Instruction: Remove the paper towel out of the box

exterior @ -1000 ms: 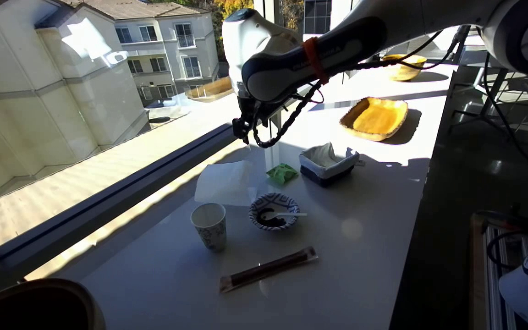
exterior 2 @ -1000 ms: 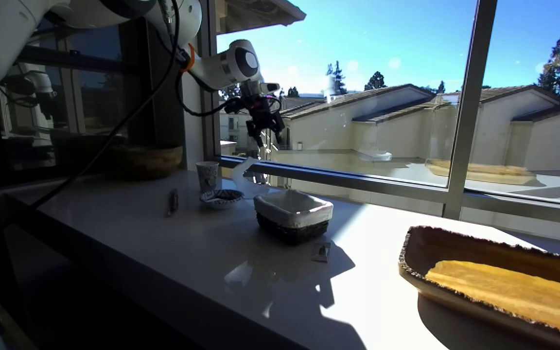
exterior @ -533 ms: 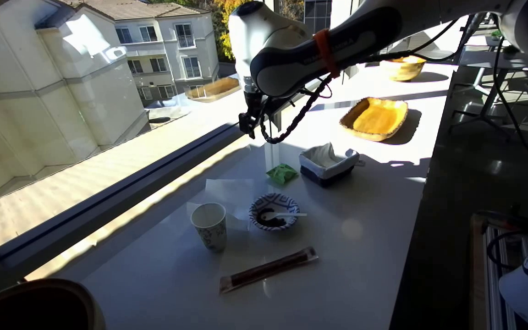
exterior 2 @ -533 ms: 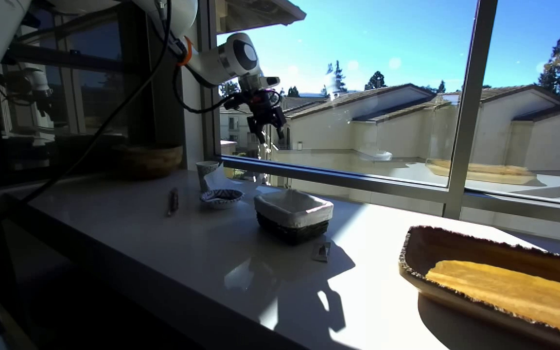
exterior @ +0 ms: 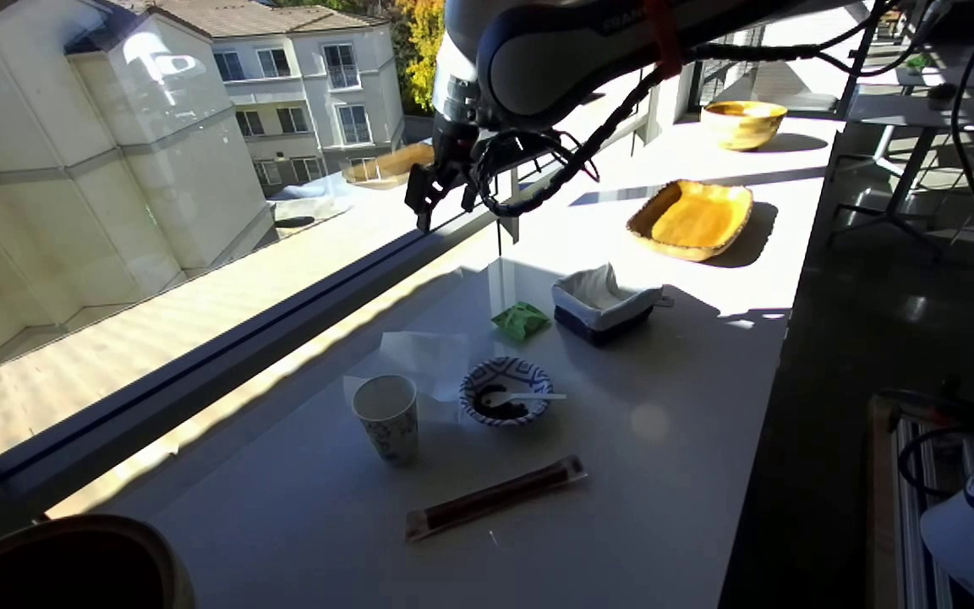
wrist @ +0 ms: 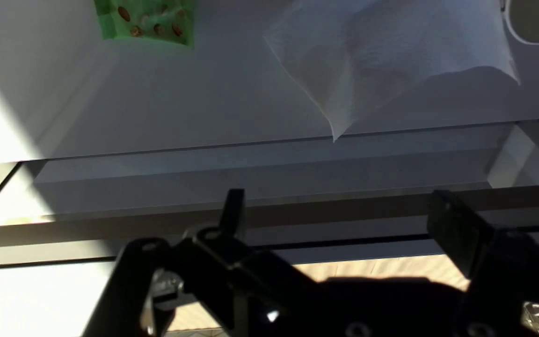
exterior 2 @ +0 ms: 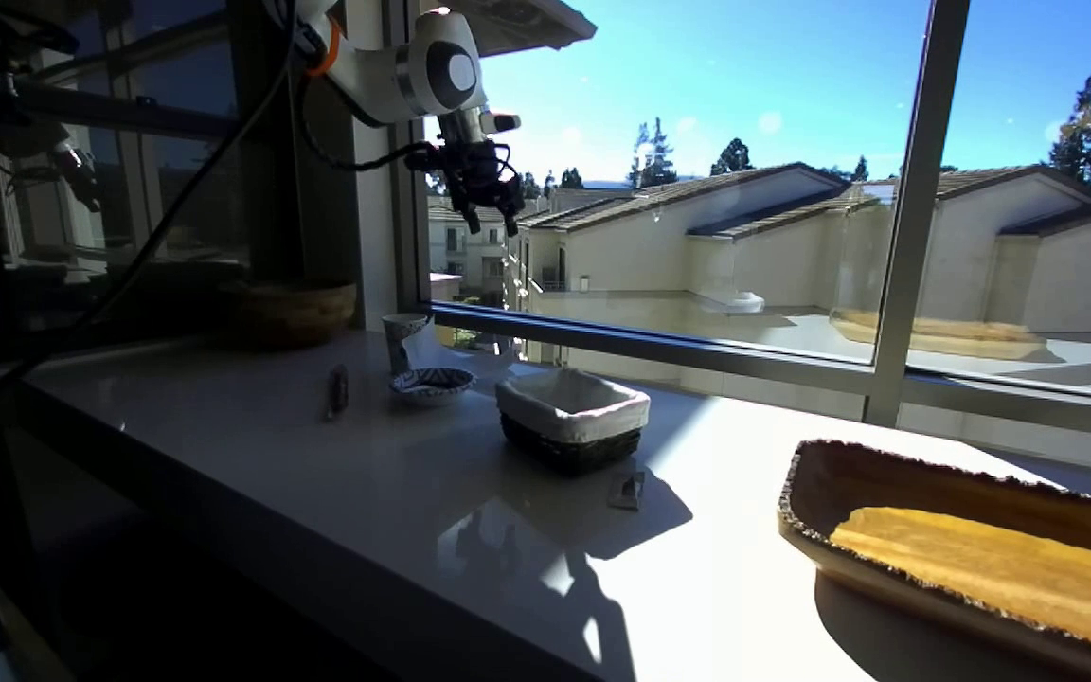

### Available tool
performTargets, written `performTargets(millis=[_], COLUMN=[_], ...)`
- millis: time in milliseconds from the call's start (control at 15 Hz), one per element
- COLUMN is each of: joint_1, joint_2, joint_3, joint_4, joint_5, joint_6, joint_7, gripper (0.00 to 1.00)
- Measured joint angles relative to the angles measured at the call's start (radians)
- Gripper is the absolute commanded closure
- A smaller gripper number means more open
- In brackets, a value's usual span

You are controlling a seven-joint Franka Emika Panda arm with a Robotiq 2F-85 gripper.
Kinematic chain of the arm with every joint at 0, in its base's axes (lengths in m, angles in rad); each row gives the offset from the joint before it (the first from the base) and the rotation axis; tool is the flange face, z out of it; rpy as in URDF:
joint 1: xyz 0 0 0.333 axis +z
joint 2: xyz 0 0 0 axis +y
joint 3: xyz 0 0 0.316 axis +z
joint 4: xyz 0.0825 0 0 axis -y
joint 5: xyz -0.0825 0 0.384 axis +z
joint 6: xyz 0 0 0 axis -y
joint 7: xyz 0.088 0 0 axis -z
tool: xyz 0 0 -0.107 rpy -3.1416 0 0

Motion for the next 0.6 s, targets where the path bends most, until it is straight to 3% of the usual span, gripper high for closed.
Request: performTargets(millis=[200, 333, 600], joint_1=[-0.023, -0.032, -0.048], joint_2=[-0.099, -0.182, -0.360], joint_3=[0.052, 0.063, 0.050], joint_4=[-0.068, -0.114, -0.192], joint_5=[0.160, 0.213, 0.202], joint_6=[-0.060, -0.201, -0.560], joint_7=[-0.103, -0.159, -0.217], gripper=[0.00, 0.00, 0.00])
